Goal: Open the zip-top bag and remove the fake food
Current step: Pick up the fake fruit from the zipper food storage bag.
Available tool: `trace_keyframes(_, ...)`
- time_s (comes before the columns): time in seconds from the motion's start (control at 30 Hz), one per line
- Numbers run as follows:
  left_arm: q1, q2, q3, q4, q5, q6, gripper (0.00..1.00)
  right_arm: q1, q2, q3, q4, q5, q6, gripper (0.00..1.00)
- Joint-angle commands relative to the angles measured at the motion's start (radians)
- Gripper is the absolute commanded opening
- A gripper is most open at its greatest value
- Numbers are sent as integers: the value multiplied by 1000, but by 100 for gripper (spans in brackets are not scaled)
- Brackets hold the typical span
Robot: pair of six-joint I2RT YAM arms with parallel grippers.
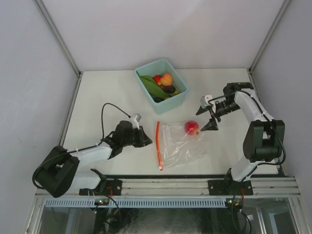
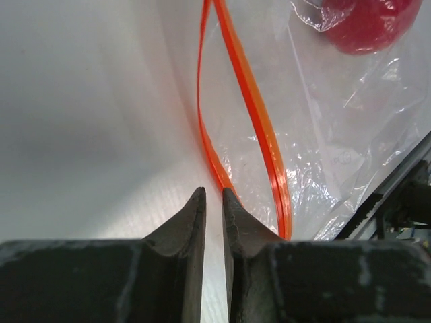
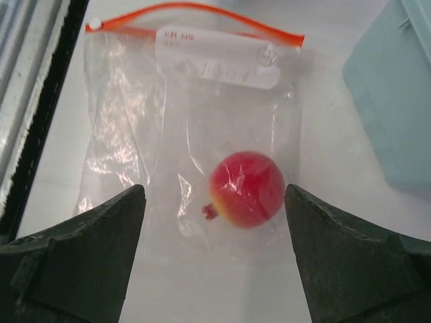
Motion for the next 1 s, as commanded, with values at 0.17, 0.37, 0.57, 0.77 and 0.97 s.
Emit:
trace_keyframes(0.17,-98,166,165,43,-57,110,17,27,50,0,148,152,-97,79)
trace_keyframes(0.37,-146,240,231,54,-44,121,17,76,99,-23,238,260,-63,73)
trace_keyframes(0.57,-166,281,249,98,-25,118,18,123,127,-62,320,346,-26,66)
trace_keyframes(0.77,-166,264,240,100,-36,133,18,140,148,-79,355,395,-1,61)
trace_keyframes(0.97,-166,264,222,154,-22,142,18,123,148,-87,357,434,-2,64)
